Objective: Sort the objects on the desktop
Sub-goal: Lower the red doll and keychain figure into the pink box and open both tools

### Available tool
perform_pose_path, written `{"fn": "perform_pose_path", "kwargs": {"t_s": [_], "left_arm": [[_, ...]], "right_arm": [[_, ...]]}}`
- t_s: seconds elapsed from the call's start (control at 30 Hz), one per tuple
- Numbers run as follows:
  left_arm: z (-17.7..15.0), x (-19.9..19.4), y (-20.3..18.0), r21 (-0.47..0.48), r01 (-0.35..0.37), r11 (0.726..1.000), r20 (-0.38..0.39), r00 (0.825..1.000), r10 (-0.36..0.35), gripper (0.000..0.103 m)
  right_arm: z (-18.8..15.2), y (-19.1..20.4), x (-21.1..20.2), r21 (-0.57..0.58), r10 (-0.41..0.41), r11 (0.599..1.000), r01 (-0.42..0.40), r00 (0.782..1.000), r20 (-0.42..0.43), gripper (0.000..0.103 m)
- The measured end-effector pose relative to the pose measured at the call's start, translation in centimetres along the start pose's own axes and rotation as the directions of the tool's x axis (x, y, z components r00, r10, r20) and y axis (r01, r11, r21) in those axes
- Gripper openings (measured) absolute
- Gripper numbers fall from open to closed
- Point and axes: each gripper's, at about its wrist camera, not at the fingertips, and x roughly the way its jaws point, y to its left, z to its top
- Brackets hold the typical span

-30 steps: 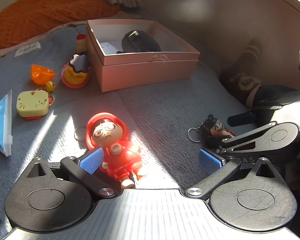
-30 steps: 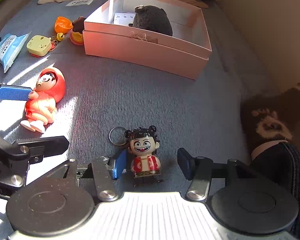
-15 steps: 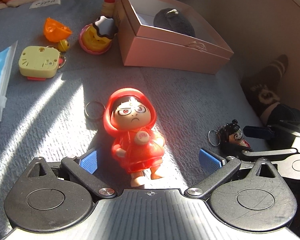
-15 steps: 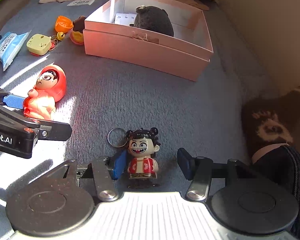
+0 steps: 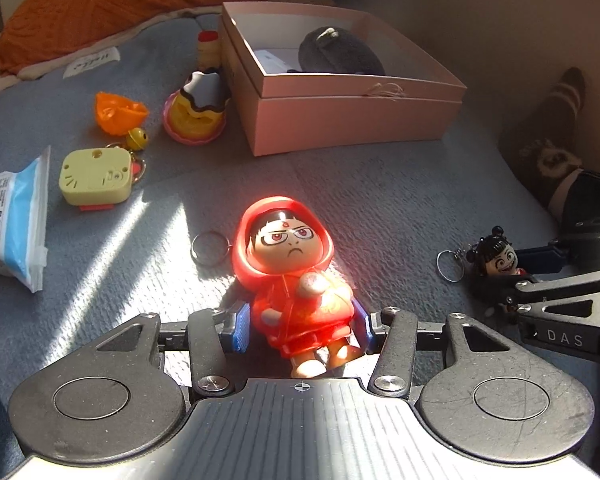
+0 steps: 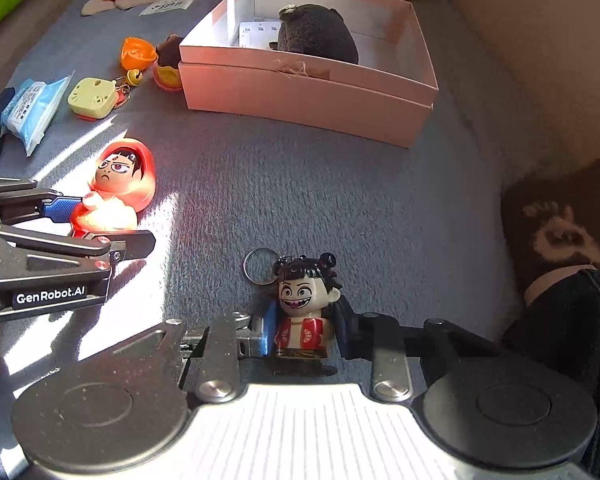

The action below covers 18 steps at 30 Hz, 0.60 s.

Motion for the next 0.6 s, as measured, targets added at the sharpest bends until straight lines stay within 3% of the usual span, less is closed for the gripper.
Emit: {"fn": "perform_pose_path", "kwargs": {"t_s": [0.23,0.37,0.5,0.6], "left_arm": [[-3.5,-4.9,-1.7,0.149,0.035,0.988,0.018,0.999,-0.038,0.054],[-4.5,-7.6,-2.5,0.189,0.063,0.980,0.043,0.996,-0.073,0.054],[-2.3,-9.5,-3.4,0.220,0.052,0.974,0.139,0.987,-0.084,0.054],[0.8,-10.1,-3.9,0.237,0.026,0.971,0.227,0.970,-0.081,0.054]], "right_arm": [[-1.2,0.3,-4.5,0.054,0.131,0.990,-0.131,0.991,0.002,0.029],[-1.6,0.1,-8.3,0.038,0.149,0.988,-0.152,0.987,0.063,0.029],[-0.3,-1.3,-12.7,0.047,0.133,0.988,-0.144,0.975,0.179,0.029],[1.3,-3.1,-15.9,0.068,0.110,0.989,-0.134,0.952,0.287,0.029]]}}
